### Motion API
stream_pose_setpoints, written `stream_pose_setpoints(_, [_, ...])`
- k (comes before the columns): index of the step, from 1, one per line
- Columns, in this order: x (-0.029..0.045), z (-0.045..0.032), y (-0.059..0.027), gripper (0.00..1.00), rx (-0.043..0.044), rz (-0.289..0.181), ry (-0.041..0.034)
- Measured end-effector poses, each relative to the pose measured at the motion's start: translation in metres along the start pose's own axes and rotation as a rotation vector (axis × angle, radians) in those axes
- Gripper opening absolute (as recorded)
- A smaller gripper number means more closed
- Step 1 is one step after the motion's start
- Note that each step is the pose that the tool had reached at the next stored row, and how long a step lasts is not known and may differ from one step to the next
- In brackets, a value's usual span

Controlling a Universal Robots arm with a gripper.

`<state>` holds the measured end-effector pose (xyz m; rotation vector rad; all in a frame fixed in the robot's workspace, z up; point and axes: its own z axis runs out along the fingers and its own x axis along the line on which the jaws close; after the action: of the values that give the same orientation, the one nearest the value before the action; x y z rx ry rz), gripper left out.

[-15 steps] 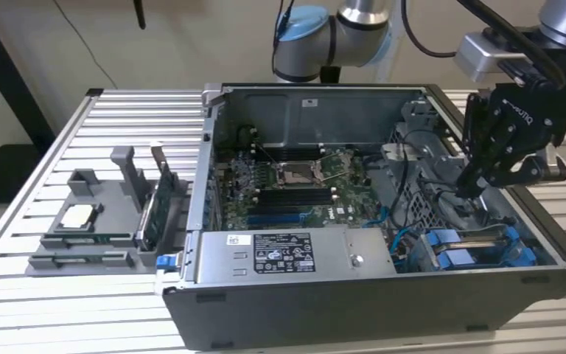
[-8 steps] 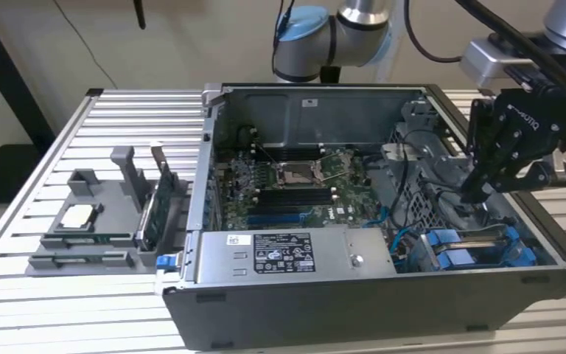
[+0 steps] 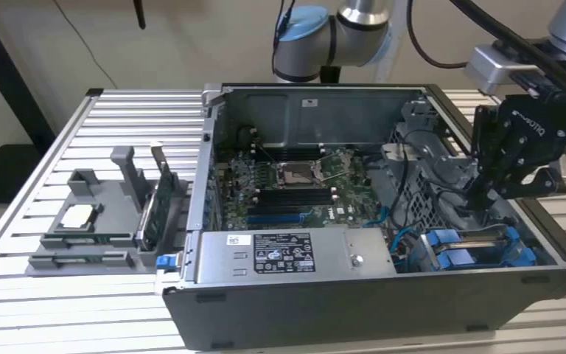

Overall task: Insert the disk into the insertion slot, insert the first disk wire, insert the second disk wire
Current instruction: 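Insert the first disk wire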

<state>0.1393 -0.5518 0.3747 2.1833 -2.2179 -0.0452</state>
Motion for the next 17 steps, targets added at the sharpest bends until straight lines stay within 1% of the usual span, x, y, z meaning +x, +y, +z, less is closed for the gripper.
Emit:
stream_pose_setpoints(7, [0.002, 0.0031, -0.0026, 0.19, 0.0003, 0.001, 0.0202])
stream_pose_setpoints(10, [0.0031, 0.005, -0.0035, 0.19, 0.0004, 0.001, 0.0268])
stream_pose_setpoints(12, [0.0039, 0.007, -0.004, 0.19, 0.0005, 0.001, 0.0281])
stream_pose_setpoints(17, [0.006, 0.0141, -0.0052, 0.19, 0.0036, 0.001, 0.0274])
